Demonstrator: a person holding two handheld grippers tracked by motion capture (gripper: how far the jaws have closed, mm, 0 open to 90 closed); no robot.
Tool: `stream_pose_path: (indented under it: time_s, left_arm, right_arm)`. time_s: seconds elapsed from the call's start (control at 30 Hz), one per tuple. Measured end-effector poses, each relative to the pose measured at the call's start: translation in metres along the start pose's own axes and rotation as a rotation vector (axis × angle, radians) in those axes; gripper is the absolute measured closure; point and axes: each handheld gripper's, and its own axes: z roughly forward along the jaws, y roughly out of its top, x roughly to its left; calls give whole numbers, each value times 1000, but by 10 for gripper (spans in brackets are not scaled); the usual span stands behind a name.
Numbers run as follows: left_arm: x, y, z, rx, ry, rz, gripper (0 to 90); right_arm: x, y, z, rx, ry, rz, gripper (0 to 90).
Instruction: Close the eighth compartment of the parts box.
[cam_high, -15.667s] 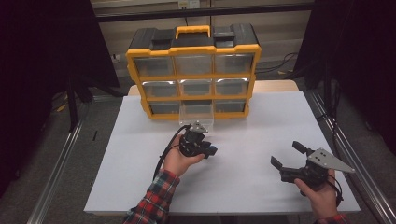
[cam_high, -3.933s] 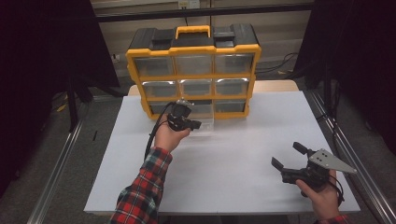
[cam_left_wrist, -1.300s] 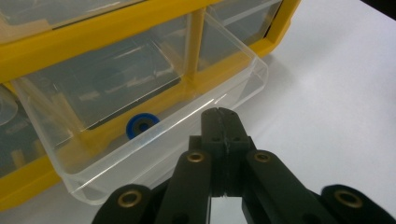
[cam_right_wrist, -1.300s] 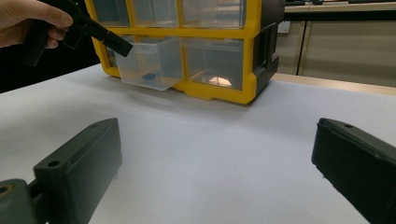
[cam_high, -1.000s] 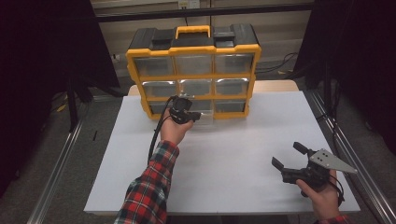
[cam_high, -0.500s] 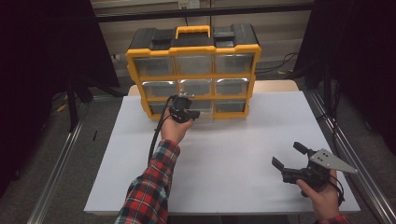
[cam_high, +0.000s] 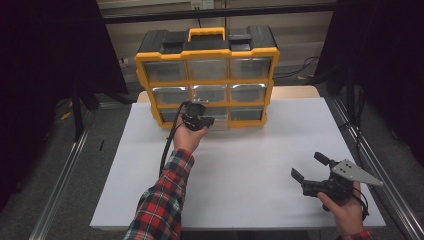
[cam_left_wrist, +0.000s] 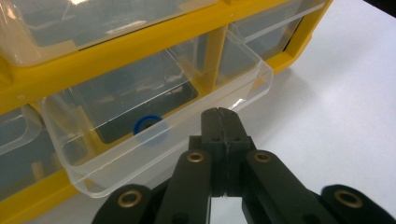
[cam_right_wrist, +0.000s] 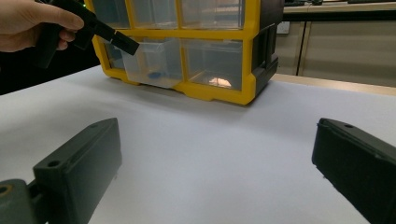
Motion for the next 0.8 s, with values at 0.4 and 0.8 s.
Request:
stream_pose_path:
  time_s: [0.4, 0.8]
  left_arm:
    - [1, 2, 0, 15, 12, 6, 900]
    - [3, 4, 2, 12, 24, 3, 900]
  right_arm:
    - [0, 0, 0, -4, 1, 3, 8]
    - [0, 0, 0, 0, 0, -1, 8]
